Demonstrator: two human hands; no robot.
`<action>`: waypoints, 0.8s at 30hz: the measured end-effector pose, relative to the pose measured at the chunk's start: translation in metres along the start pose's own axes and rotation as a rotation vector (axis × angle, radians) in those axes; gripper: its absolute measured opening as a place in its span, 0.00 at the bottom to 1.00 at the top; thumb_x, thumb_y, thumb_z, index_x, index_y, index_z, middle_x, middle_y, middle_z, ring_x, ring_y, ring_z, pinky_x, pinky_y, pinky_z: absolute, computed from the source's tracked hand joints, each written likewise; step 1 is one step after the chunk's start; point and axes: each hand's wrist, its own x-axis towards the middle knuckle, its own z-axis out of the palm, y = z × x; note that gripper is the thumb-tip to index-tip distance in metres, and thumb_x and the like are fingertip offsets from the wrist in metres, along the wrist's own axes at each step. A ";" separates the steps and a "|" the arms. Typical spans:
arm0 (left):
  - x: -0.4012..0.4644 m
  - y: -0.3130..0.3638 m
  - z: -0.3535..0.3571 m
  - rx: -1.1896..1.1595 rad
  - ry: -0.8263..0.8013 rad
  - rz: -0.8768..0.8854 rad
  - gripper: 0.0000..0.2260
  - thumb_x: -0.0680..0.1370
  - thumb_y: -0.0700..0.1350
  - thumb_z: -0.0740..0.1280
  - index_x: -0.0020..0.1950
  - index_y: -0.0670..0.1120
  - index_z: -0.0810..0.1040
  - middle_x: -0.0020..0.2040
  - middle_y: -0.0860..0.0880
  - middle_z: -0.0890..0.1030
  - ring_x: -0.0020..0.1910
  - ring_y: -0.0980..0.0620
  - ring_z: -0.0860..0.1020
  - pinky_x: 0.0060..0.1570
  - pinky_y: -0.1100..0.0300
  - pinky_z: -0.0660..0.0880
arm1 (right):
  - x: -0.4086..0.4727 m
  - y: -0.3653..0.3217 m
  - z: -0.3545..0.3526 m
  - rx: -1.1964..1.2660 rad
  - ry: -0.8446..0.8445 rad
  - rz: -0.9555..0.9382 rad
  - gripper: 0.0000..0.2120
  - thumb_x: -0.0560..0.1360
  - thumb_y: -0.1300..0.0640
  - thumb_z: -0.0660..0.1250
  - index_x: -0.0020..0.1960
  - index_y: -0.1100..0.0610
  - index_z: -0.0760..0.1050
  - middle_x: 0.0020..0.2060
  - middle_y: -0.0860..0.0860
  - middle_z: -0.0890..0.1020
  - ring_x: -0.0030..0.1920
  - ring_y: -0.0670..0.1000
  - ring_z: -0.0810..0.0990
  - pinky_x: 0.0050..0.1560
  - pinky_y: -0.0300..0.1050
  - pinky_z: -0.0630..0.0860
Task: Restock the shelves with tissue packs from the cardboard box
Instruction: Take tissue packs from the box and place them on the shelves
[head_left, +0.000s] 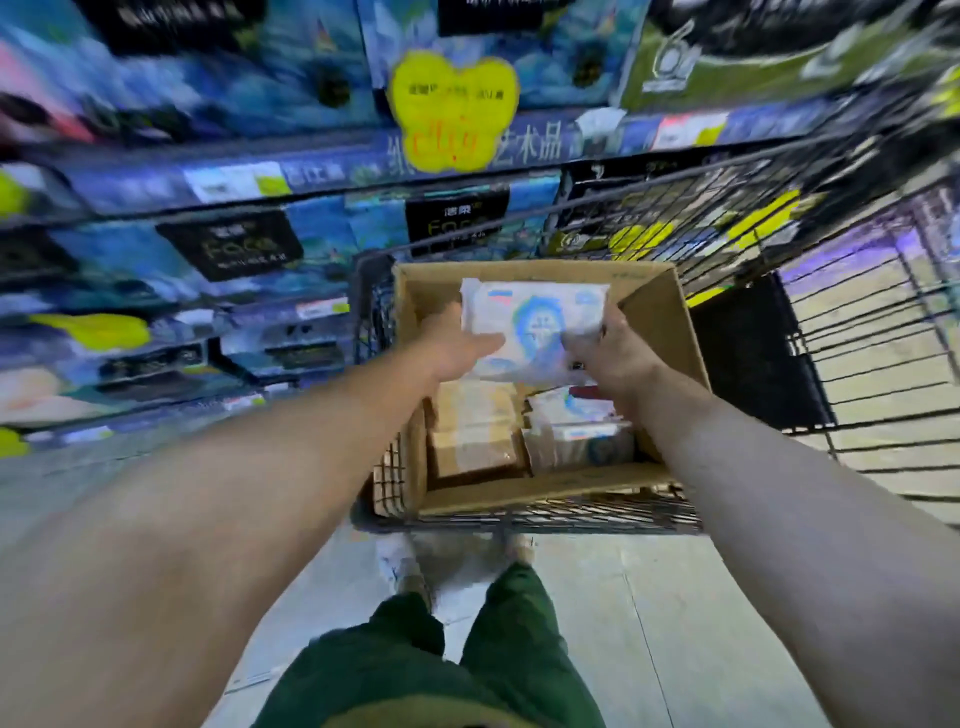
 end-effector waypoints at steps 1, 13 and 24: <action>-0.009 0.003 -0.014 0.015 0.004 0.023 0.25 0.75 0.52 0.71 0.68 0.44 0.69 0.62 0.50 0.75 0.57 0.47 0.76 0.53 0.52 0.77 | -0.011 -0.008 0.004 -0.004 0.025 -0.049 0.18 0.78 0.56 0.66 0.65 0.53 0.65 0.56 0.58 0.77 0.51 0.56 0.79 0.50 0.56 0.81; -0.149 0.001 -0.126 -0.062 0.221 0.274 0.18 0.79 0.46 0.67 0.68 0.45 0.72 0.59 0.52 0.77 0.51 0.52 0.76 0.43 0.61 0.73 | -0.124 -0.081 0.064 -0.074 -0.061 -0.397 0.10 0.79 0.56 0.64 0.61 0.52 0.71 0.59 0.51 0.78 0.55 0.54 0.79 0.48 0.52 0.80; -0.330 -0.116 -0.218 -0.125 0.673 0.279 0.23 0.76 0.42 0.71 0.67 0.48 0.65 0.58 0.50 0.75 0.54 0.51 0.74 0.50 0.56 0.72 | -0.255 -0.116 0.231 -0.348 -0.183 -0.851 0.29 0.79 0.55 0.64 0.76 0.49 0.55 0.67 0.49 0.73 0.60 0.53 0.76 0.54 0.52 0.77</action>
